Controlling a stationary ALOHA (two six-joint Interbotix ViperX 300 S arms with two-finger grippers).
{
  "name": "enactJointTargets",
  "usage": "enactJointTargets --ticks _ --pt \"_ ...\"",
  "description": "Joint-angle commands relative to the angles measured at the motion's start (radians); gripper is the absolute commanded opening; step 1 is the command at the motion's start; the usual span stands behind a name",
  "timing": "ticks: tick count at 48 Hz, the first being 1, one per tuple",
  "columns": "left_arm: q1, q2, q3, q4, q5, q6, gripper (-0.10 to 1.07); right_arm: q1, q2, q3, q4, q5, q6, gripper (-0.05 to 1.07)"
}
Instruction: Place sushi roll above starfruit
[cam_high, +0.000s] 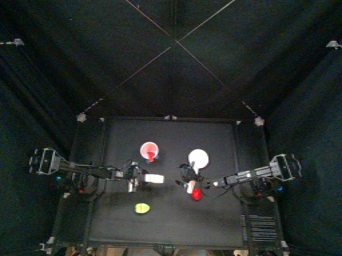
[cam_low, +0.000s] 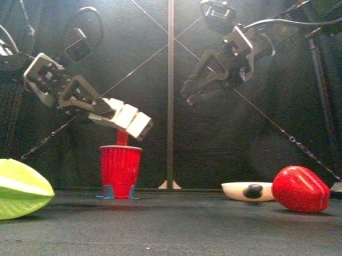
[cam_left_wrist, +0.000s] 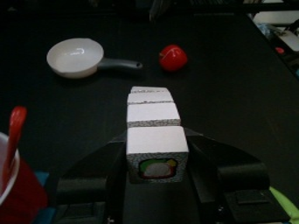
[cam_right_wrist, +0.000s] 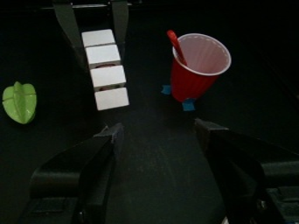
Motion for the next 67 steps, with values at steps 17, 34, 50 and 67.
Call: enactJointTargets --ticks 17,34,50,67 --pt "0.017 0.015 0.026 0.003 0.101 -0.003 0.64 -0.005 -0.021 -0.008 0.002 0.006 0.003 0.96" --pt "0.057 0.080 -0.017 0.005 0.210 -0.003 0.64 -0.005 -0.020 -0.005 0.002 0.006 0.003 0.96" --pt "0.069 0.101 -0.020 0.014 0.204 -0.002 0.64 -0.006 -0.015 -0.005 0.002 0.006 0.003 0.96" --pt "0.075 0.187 -0.048 0.049 0.218 -0.003 0.64 -0.006 -0.011 -0.005 0.002 0.006 0.003 0.96"
